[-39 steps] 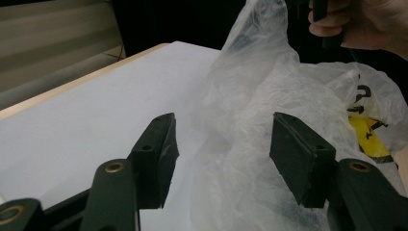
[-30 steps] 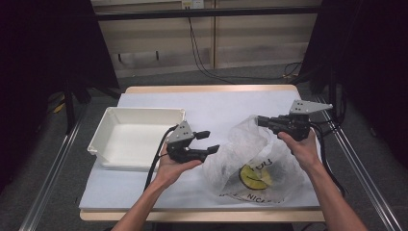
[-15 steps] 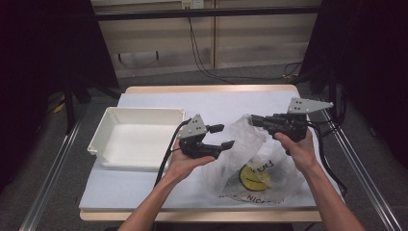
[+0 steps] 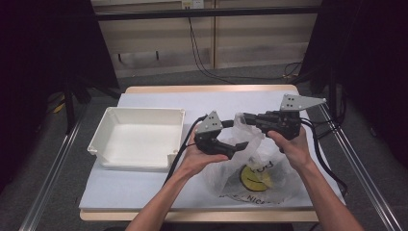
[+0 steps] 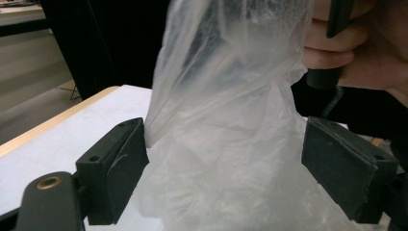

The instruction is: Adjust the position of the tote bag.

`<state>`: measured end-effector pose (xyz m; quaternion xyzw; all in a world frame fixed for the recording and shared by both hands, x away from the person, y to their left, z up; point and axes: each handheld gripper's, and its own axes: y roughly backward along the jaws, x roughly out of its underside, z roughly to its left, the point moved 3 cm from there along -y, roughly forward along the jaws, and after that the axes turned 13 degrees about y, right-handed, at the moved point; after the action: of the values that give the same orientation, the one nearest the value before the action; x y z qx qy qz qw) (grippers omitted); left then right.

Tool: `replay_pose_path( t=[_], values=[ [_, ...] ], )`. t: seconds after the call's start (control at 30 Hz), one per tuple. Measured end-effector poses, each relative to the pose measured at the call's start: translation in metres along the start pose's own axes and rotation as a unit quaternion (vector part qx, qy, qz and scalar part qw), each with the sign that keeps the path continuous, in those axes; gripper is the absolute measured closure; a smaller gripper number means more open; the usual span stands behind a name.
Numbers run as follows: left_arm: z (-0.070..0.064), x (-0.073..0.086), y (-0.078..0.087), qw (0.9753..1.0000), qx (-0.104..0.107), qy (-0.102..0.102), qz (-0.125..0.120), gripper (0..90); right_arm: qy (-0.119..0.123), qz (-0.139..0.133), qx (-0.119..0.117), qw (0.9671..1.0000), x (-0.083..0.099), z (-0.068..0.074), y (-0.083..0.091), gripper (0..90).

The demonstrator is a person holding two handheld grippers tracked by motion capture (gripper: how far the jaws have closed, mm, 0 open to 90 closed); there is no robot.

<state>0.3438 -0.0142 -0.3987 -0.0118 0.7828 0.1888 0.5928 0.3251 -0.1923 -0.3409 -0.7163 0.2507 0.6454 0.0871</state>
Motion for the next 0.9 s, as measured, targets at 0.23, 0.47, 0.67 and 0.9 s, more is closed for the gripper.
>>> replay_pose_path(
  t=[0.23, 0.47, 0.67, 0.9],
  values=[
    [0.004, 0.004, -0.014, 0.9999, 0.002, 0.004, -0.01, 44.1, -0.002, 0.002, -0.004, 1.0, 0.002, 0.003, -0.003, 90.0],
    [0.009, 0.009, -0.01, 0.9996, 0.025, 0.012, 0.009, 89.1, -0.008, 0.002, -0.001, 1.0, 0.01, -0.001, 0.003, 89.4],
    [0.01, 0.012, -0.002, 0.9993, 0.027, 0.022, 0.013, 89.7, 0.005, 0.009, 0.01, 0.9999, 0.011, -0.003, 0.01, 68.4],
    [0.014, 0.016, 0.016, 0.9992, 0.021, 0.031, 0.016, 89.7, 0.001, 0.014, 0.038, 0.9992, 0.018, -0.007, 0.031, 48.0]
  ],
)
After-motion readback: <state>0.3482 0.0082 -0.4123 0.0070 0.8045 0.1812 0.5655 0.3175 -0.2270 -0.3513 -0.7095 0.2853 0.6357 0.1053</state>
